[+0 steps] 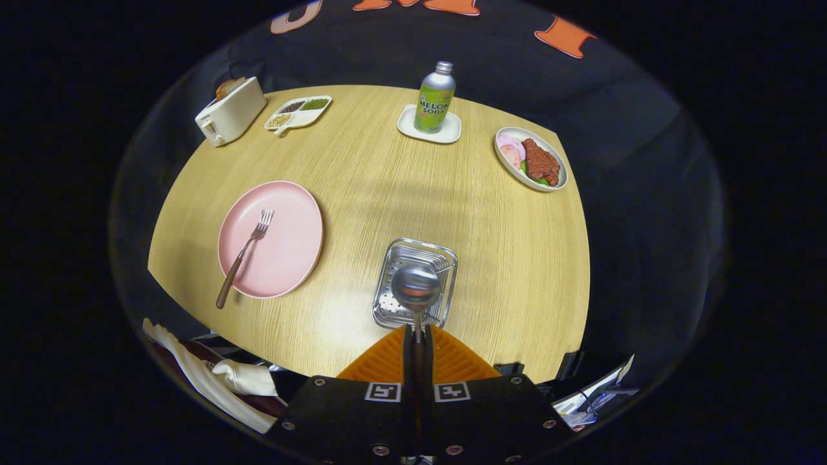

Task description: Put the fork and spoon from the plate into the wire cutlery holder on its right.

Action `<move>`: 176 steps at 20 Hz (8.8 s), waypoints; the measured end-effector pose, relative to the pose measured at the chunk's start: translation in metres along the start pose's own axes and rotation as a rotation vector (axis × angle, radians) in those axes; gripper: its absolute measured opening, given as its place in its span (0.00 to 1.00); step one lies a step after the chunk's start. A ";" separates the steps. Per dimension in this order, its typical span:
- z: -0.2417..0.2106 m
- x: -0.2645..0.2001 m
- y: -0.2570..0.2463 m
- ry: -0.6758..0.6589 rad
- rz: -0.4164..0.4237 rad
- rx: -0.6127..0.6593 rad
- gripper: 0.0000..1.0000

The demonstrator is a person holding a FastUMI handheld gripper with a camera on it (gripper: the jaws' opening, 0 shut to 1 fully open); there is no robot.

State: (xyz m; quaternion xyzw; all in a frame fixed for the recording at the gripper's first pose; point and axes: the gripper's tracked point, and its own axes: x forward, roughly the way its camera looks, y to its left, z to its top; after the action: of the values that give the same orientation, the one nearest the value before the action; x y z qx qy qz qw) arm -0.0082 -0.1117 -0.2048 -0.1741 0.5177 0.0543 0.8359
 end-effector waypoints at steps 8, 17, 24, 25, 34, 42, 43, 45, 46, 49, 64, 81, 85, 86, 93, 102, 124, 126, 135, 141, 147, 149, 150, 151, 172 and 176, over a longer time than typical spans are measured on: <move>0.001 0.034 0.004 0.150 0.037 0.022 0.04; 0.013 0.054 0.016 0.163 0.054 0.010 0.08; 0.034 0.023 0.002 0.043 0.016 0.026 0.26; 0.038 0.016 -0.001 0.020 0.003 0.035 0.30; 0.082 -0.046 0.015 -0.288 -0.055 0.109 1.00; 0.099 -0.057 0.091 -0.501 -0.028 0.095 1.00; 0.099 -0.055 0.103 -0.516 -0.012 0.096 1.00; 0.099 -0.048 0.127 -0.541 0.023 0.111 1.00; 0.098 -0.042 0.142 -0.537 0.051 0.116 1.00; 0.096 -0.026 0.174 -0.527 0.104 0.143 1.00; 0.069 0.049 0.253 -0.491 0.056 0.162 0.93; 0.045 0.083 0.269 -0.392 0.085 0.183 0.07; 0.042 0.078 0.261 -0.371 0.107 0.205 0.04; 0.041 0.075 0.258 -0.367 0.114 0.209 0.04; 0.042 0.033 0.211 -0.374 0.133 0.176 0.05; 0.038 -0.011 0.135 -0.337 0.103 0.149 0.04; -0.008 -0.015 -0.004 0.067 0.011 -0.028 0.04; -0.010 -0.006 -0.003 0.119 0.023 -0.047 0.05; -0.003 0.024 0.006 0.231 0.059 -0.066 0.05; 0.008 0.026 0.013 0.182 0.073 -0.053 0.11; 0.030 0.003 0.005 0.029 0.048 0.010 0.35; 0.045 -0.009 0.001 -0.050 0.028 0.036 0.58; 0.055 -0.015 -0.001 -0.096 0.017 0.054 0.70; 0.067 -0.022 -0.002 -0.147 0.011 0.072 0.77; 0.203 -0.167 0.006 -0.992 -0.111 0.206 0.99; 0.200 -0.170 0.010 -1.013 -0.102 0.208 0.99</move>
State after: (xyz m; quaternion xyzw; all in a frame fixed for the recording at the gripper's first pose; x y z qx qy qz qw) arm 0.0809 -0.0179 0.0243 -0.0670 0.0418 0.0393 0.9961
